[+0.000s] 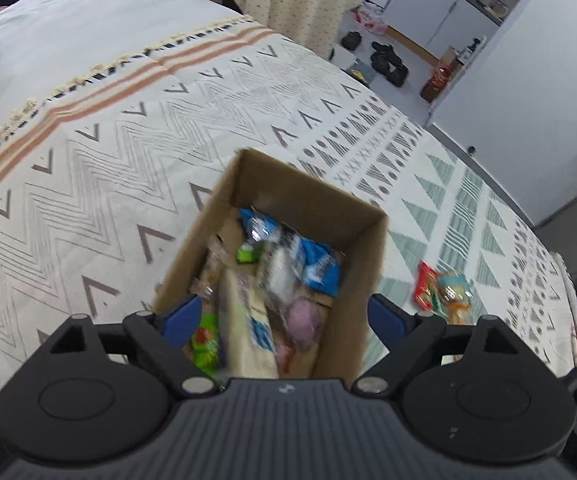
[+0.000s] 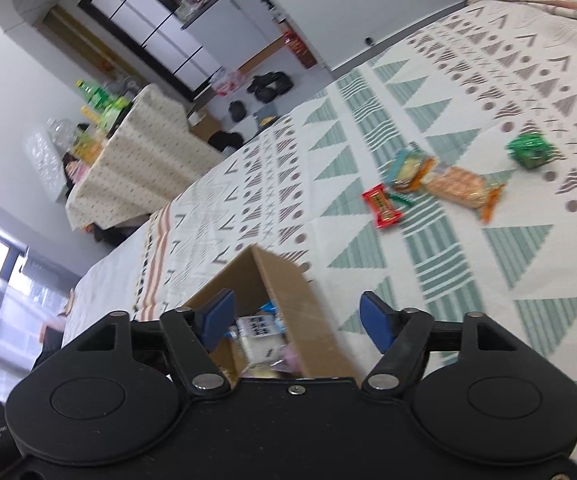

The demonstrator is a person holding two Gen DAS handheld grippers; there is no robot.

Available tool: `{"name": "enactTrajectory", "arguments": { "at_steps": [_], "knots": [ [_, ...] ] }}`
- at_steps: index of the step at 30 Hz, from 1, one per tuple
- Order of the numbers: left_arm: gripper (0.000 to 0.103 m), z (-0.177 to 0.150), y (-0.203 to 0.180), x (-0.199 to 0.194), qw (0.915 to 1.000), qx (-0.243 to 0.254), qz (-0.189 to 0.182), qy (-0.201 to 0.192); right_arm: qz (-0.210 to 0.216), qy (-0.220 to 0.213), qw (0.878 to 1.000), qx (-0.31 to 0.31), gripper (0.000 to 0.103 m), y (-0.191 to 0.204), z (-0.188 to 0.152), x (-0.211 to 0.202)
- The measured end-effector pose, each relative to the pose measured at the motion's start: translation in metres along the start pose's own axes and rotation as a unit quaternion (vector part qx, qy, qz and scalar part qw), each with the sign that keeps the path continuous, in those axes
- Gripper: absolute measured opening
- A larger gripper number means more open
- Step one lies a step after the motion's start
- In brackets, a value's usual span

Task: Organize snacks

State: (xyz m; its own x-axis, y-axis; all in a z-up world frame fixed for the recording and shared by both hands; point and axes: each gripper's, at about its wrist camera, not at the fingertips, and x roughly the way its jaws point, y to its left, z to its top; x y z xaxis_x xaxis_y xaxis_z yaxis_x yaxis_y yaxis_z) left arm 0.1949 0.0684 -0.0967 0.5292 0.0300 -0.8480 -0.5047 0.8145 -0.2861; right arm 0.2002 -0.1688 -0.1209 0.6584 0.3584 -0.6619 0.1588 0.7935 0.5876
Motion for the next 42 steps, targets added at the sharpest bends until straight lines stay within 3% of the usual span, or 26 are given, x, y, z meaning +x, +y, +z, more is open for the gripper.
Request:
{"name": "enactTrajectory", "arguments": {
  "at_steps": [5,7,11,19,34,42],
  "knots": [
    [0.090,-0.018,-0.021,-0.005,0.9997,0.022,-0.010,0.003,-0.003,-0.004,1.000,0.011,0.072,-0.023,0.003,-0.013],
    [0.095,-0.024,-0.030,-0.007,0.9994,0.034,-0.004,0.000,-0.003,-0.007,1.000,0.015,0.074,-0.032,0.005,-0.018],
    [0.101,-0.034,-0.047,-0.009,0.9992,0.040,-0.010,0.001,-0.007,-0.022,0.999,0.027,0.088,-0.053,0.011,-0.030],
    [0.103,-0.055,-0.079,-0.009,0.9982,0.054,-0.026,0.005,-0.015,-0.035,0.998,0.048,0.097,-0.093,0.022,-0.046],
    [0.103,-0.076,-0.126,0.011,0.9959,0.084,-0.033,0.006,-0.023,-0.040,0.995,0.087,0.098,-0.152,0.033,-0.047],
    [0.102,-0.081,-0.154,0.038,0.9932,0.101,-0.054,0.019,-0.020,-0.044,0.993,0.108,0.093,-0.181,0.049,-0.032]
  ]
}}
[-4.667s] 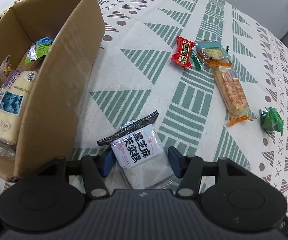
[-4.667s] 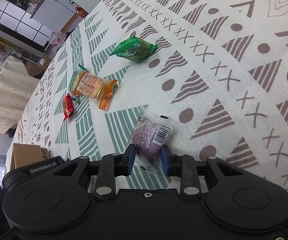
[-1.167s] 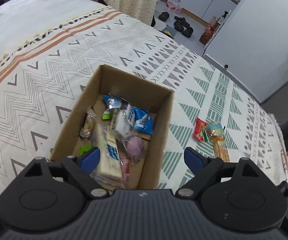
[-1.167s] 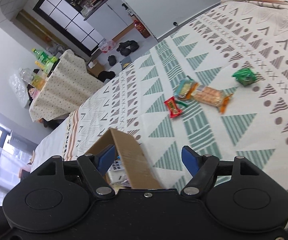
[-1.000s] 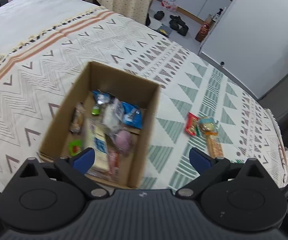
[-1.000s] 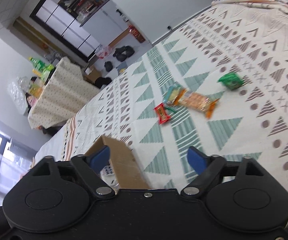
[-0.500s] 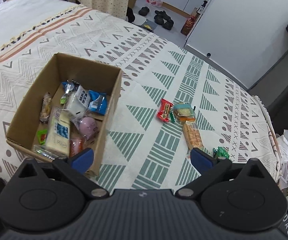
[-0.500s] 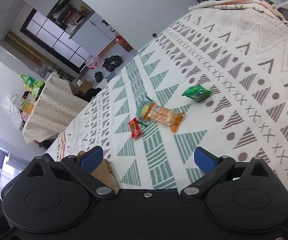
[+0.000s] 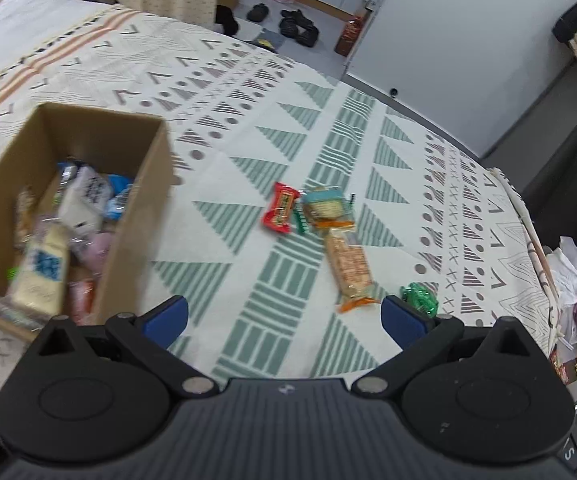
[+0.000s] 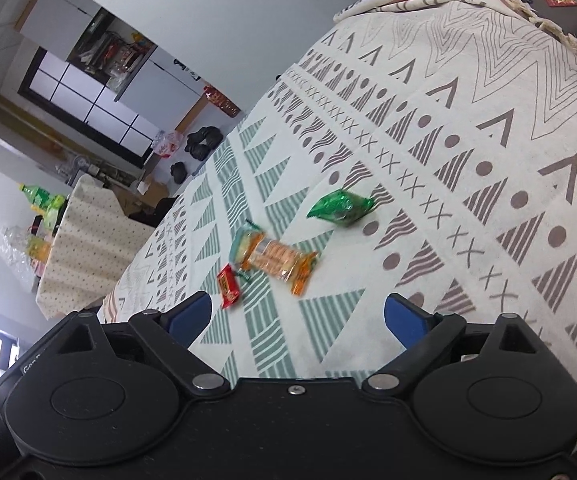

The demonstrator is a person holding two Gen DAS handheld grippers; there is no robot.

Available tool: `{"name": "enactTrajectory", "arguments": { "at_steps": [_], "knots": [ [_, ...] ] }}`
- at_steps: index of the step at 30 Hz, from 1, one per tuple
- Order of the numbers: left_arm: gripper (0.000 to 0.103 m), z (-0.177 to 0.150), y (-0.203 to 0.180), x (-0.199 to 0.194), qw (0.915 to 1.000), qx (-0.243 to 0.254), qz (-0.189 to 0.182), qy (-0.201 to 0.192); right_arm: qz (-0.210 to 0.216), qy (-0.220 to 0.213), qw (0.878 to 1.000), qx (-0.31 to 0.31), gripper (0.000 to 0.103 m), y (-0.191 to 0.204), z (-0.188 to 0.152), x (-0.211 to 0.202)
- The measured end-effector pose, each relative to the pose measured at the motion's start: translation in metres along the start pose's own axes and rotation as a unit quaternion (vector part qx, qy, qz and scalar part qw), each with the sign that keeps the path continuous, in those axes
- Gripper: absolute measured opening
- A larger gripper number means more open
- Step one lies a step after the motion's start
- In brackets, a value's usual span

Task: Organize snacks

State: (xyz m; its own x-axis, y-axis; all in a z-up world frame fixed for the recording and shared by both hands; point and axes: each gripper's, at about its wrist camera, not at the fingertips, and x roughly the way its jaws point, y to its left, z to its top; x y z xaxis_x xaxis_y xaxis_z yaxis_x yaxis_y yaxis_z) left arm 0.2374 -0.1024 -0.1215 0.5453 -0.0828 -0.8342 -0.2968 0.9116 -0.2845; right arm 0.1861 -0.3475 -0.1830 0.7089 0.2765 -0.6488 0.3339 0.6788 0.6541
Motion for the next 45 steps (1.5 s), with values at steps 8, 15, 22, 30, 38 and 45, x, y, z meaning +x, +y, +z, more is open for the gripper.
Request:
{"name": "enactTrajectory", "arguments": {
  "at_steps": [8,15,22,30,38,45],
  "knots": [
    [0.099,0.009,-0.022,0.042,0.9998,-0.007,-0.010,0.013,0.003,0.007,0.999,0.035,0.082,-0.017,0.027,0.034],
    [0.089,0.017,-0.041,0.087,0.9993,-0.009,-0.010,0.036,-0.009,0.014,0.998,0.060,0.082,-0.024,0.047,0.069],
    [0.072,0.022,-0.056,0.131,0.9981,-0.010,-0.005,0.060,-0.026,0.029,0.997,0.069,0.077,-0.032,0.059,0.103],
    [0.057,0.026,-0.056,0.164,0.9952,-0.017,0.011,0.096,-0.036,0.062,0.995,0.069,0.060,-0.035,0.066,0.134],
    [0.029,0.029,-0.069,0.157,0.9955,0.011,0.001,0.094,-0.035,0.071,0.995,0.067,0.039,-0.034,0.064,0.131],
    [0.028,0.025,-0.061,0.131,0.9966,0.008,-0.013,0.081,-0.030,0.056,0.996,0.057,0.035,-0.026,0.062,0.107]
  ]
}}
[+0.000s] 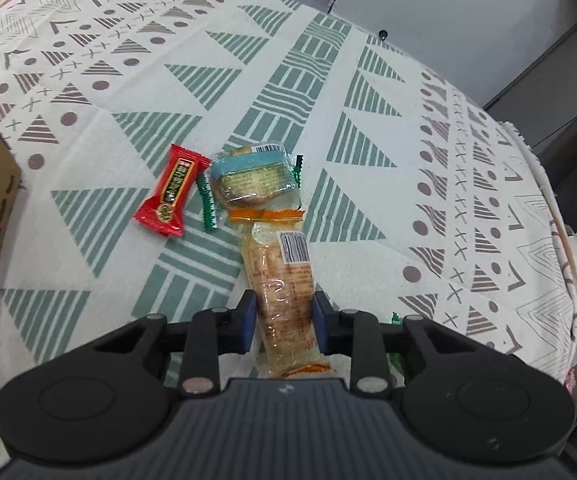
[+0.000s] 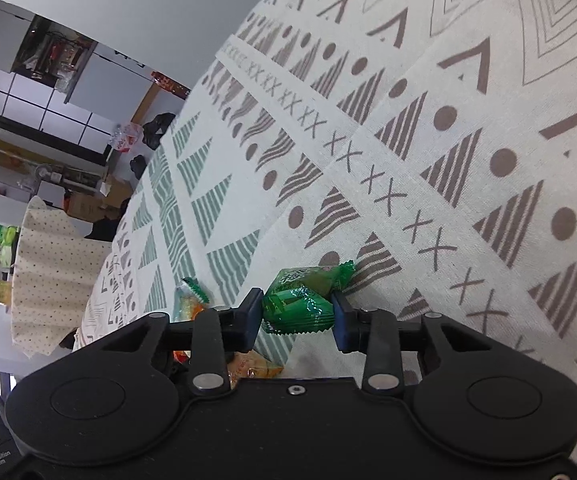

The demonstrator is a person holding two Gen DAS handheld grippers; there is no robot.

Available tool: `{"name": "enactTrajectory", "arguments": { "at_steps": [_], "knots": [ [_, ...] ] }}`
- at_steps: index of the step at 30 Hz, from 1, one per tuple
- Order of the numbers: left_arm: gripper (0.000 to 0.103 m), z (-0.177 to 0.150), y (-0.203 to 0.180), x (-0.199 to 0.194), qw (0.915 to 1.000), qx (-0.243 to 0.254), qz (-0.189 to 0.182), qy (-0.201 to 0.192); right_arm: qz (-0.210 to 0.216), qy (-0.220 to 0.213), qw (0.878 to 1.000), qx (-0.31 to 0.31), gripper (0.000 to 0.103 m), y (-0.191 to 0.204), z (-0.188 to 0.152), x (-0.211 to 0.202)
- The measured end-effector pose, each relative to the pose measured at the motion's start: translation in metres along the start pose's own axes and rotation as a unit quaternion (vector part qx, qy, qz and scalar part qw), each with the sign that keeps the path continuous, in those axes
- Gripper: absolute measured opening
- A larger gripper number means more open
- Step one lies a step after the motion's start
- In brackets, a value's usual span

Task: Organize snacks
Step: 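Carry the biscuit-stick packet over the box with the left tool while the right tool carries the green sweet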

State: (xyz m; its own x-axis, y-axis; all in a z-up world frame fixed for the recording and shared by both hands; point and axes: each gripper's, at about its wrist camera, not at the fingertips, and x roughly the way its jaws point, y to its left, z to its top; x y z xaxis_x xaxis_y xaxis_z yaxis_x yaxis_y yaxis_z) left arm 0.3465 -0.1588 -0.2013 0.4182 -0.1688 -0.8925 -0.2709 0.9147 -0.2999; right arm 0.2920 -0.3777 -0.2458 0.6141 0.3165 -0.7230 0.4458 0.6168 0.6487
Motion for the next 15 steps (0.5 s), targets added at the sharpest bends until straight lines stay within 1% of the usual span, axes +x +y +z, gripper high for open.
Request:
{"name": "enactTrajectory", "arguments": {
  "at_steps": [4,15],
  "knots": [
    [0.028,-0.005,0.007,-0.023,0.9998,-0.003,-0.014,-0.013,0.008,-0.008,1.000,-0.006,0.035,0.008,-0.007,-0.015],
    [0.028,-0.013,0.032,-0.087,0.9979,-0.011,-0.029,-0.056,0.041,-0.027,0.998,-0.031,0.035,0.037,-0.035,-0.056]
  ]
}}
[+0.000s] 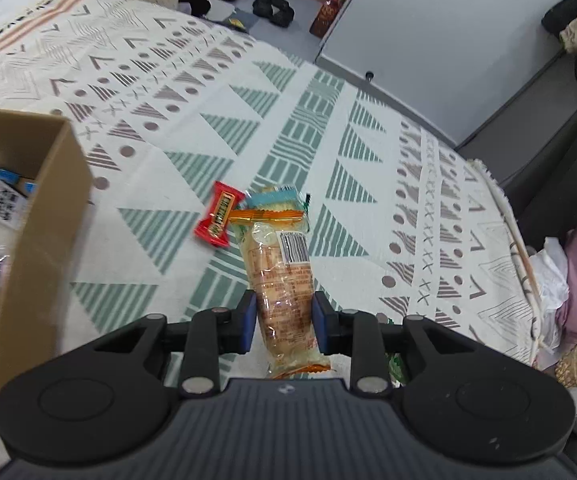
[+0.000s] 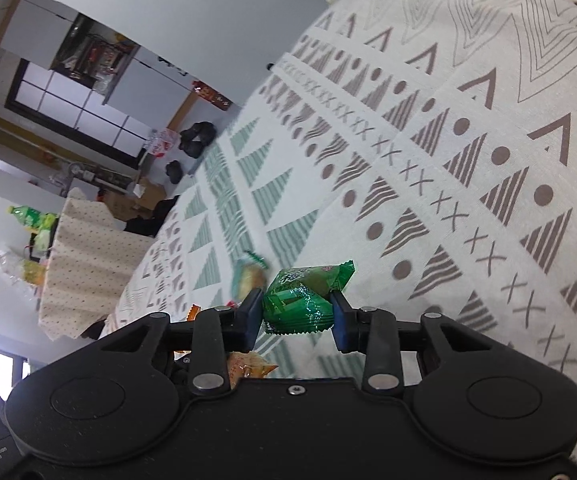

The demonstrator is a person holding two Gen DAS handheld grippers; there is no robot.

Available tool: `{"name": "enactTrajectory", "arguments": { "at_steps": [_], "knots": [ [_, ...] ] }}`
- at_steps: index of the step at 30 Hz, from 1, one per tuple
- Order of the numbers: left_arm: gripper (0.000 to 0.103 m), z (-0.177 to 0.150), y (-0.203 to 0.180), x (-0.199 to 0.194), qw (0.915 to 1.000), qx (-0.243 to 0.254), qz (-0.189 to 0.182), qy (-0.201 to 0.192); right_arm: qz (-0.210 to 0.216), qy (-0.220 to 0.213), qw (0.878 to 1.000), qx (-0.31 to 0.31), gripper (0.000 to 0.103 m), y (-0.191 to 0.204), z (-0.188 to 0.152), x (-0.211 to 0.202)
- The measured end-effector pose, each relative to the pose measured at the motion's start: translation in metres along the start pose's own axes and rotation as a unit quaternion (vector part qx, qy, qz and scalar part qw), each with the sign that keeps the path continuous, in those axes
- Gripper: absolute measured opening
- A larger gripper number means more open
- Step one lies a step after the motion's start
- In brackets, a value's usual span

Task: Organize snacks
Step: 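Carry the biscuit-stick packet over the box with the left tool while the right tool carries the green sweet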

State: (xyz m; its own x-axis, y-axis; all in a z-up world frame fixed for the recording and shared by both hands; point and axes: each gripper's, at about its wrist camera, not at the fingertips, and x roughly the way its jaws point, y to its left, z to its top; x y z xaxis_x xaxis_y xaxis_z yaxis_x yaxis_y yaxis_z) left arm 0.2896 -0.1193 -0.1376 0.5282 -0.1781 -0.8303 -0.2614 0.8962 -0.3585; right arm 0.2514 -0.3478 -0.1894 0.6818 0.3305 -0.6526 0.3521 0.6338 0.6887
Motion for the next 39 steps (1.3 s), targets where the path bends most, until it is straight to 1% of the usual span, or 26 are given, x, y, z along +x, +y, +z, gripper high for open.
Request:
{"name": "enactTrajectory", "arguments": {
  "at_steps": [11,20,31,39],
  "knots": [
    [0.028,0.003,0.032,-0.056,0.9991,-0.014,-0.008,-0.038,0.025,-0.014,0.999,-0.029,0.035,0.038,-0.028,-0.030],
    [0.028,0.005,0.061,-0.086,0.9980,-0.029,-0.013,-0.055,0.041,-0.020,0.998,-0.053,0.035,0.066,-0.051,-0.043],
    [0.028,0.015,0.101,-0.109,0.9961,-0.054,-0.013,-0.069,0.059,-0.013,0.995,-0.079,0.035,0.097,-0.079,-0.042],
    [0.028,0.029,0.145,-0.120,0.9934,-0.081,0.004,-0.081,0.077,0.001,0.992,-0.097,0.035,0.123,-0.101,-0.030]
  ]
}}
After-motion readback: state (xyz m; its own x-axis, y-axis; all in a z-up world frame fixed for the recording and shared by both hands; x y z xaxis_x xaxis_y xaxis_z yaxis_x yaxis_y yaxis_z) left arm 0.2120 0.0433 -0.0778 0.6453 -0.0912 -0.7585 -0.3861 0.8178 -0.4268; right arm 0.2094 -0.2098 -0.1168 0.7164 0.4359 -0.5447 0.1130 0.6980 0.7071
